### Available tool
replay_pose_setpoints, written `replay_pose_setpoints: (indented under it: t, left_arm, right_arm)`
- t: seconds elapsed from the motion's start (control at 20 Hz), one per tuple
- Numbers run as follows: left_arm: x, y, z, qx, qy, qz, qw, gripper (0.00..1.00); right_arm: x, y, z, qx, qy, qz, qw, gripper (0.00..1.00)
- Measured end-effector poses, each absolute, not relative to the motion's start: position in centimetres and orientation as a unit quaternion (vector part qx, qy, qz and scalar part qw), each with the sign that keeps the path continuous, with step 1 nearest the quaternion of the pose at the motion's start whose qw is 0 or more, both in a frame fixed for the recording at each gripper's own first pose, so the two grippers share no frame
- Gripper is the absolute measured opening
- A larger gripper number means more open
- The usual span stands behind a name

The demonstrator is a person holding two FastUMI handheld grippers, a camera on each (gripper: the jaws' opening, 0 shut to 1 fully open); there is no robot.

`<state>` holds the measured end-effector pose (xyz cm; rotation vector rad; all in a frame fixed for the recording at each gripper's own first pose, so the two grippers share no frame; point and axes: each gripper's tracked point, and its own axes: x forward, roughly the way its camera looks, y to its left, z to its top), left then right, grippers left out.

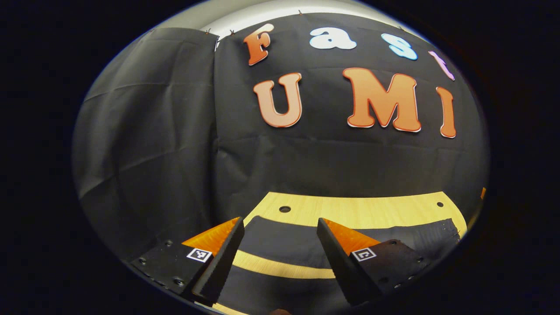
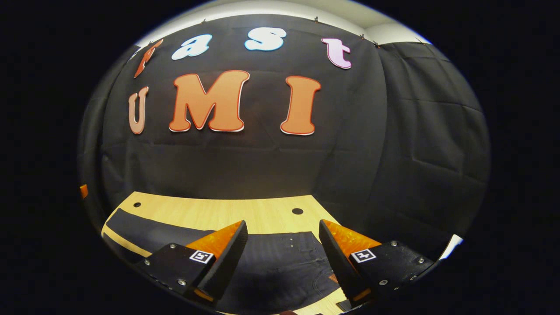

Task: Grasp the waist and the cuffs of the jeans and fold them to make the two legs overlap; first hold the waist and fold one-third of the jeans toward the cuffs, then hold the cuffs and fold the remaining one-third in the same direction to finish folding.

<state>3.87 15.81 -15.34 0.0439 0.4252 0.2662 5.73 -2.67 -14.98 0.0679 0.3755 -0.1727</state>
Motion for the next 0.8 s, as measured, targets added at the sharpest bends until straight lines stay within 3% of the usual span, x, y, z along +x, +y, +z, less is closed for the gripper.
replay_pose_setpoints:
  t: [0.4,0.55,0.8]
  left_arm:
    - [5.0,12.6,-11.8,0.034,0.144,0.088,0.985,0.99]
    - [4.6,13.8,-16.2,0.014,0.221,0.098,0.97,0.99]
    - [0.9,20.0,-25.6,-0.053,0.38,0.172,0.907,1.0]
  right_arm:
    - [6.6,0.5,-10.3,0.011,0.098,-0.048,0.994,0.98]
    - [6.6,0.0,-15.2,0.031,0.187,-0.051,0.981,0.98]
    - [5.1,-2.4,-23.1,0.087,0.316,-0.069,0.942,0.99]
